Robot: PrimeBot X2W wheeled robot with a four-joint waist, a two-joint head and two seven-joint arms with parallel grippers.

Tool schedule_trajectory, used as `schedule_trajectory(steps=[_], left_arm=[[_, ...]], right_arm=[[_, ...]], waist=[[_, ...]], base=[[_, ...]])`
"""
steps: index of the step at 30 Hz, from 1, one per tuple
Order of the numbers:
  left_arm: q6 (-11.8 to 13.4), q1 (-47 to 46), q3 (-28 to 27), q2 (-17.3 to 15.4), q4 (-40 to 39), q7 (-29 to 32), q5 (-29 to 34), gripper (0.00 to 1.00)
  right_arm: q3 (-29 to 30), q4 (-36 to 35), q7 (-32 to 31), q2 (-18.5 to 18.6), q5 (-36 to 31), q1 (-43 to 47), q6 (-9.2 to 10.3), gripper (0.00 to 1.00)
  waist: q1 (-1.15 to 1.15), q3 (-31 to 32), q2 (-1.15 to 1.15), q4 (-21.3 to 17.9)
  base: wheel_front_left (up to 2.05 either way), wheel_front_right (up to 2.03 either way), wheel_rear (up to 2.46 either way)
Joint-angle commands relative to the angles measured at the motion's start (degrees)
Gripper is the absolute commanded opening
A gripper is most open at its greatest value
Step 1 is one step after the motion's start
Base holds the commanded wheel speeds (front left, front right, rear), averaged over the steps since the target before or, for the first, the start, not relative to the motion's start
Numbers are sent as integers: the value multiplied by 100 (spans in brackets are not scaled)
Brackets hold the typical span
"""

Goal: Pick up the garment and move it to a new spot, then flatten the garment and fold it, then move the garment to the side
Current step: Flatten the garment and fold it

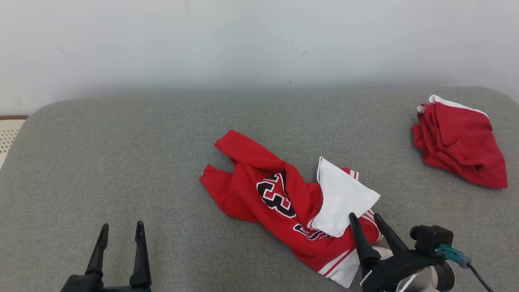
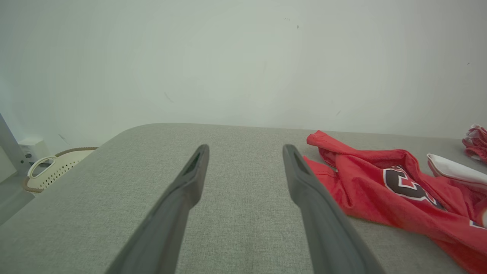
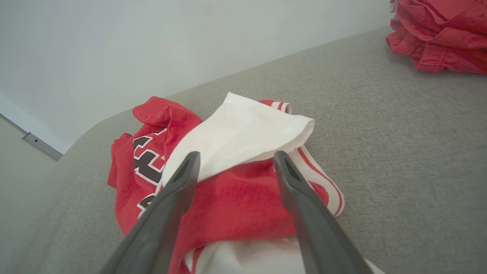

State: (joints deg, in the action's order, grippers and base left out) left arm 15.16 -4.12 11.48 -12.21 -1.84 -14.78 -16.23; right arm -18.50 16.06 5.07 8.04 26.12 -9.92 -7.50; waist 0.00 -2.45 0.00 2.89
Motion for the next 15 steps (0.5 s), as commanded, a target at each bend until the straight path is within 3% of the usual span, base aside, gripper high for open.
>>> schedule_trajectory(steps=[1, 13, 14, 15], left_arm=[[-31, 0, -24, 14, 35, -43, 31, 100], [-255, -68, -101, 271, 152, -43, 188, 100], [-277, -75, -116, 285, 163, -32, 196, 100], [-297, -73, -131, 300, 172, -32, 211, 100]], right_arm=[[-42, 4, -35, 49, 82, -36, 2, 100], [-352, 540, -596, 250, 676, -430, 2, 100], [-376, 572, -559, 268, 682, -469, 2, 79], [-398, 582, -509, 278, 676, -508, 2, 51]], waist=[[0, 4, 0, 18], [0, -43, 0, 259], [0, -50, 0, 277], [0, -56, 0, 292]], base=[[0, 0, 0], [0, 0, 0], [0, 0, 0], [0, 0, 0]])
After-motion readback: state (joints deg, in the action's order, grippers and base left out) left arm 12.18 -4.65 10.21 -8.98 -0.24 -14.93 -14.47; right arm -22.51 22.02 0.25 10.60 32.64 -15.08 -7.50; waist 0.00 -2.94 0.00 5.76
